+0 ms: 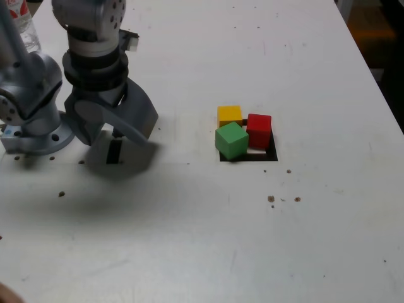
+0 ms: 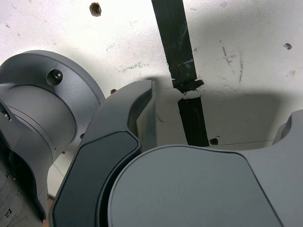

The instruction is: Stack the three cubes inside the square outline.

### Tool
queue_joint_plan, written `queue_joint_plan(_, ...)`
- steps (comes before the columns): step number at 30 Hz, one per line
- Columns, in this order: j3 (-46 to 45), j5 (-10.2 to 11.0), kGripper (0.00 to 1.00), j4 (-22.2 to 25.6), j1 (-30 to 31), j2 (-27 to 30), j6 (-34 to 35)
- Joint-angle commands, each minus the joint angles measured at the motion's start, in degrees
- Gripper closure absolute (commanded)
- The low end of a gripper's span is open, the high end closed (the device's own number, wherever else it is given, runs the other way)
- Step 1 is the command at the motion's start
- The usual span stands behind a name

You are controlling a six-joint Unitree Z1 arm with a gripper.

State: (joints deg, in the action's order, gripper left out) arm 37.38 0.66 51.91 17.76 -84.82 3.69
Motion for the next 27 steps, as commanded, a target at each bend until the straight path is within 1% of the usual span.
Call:
queue_joint_plan(1, -0.03, 0.08, 0.00, 0.03, 0.13, 0.27, 0.09)
queue_joint_plan(10, -0.04, 0.08, 0.01, 0.10, 0.14, 0.29, 0.09)
queue_joint_plan(16, 0.99, 0.74, 0.01, 0.83, 0.14, 0.43, 0.09)
queue_joint_plan(17, 1.55, 1.12, 0.01, 1.41, 0.13, 0.44, 0.09)
queue_joint_plan(19, 3.66, 2.39, 0.01, 3.80, 0.15, 0.44, 0.09)
queue_joint_plan(22, 7.83, 4.40, 0.01, 8.85, 0.87, 0.40, 0.09)
queue_joint_plan(26, 15.79, 7.65, 0.02, 17.92, 3.18, 0.02, -0.07)
queue_joint_plan(27, 17.36, 8.26, 0.02, 19.37, 3.64, -0.14, -0.27)
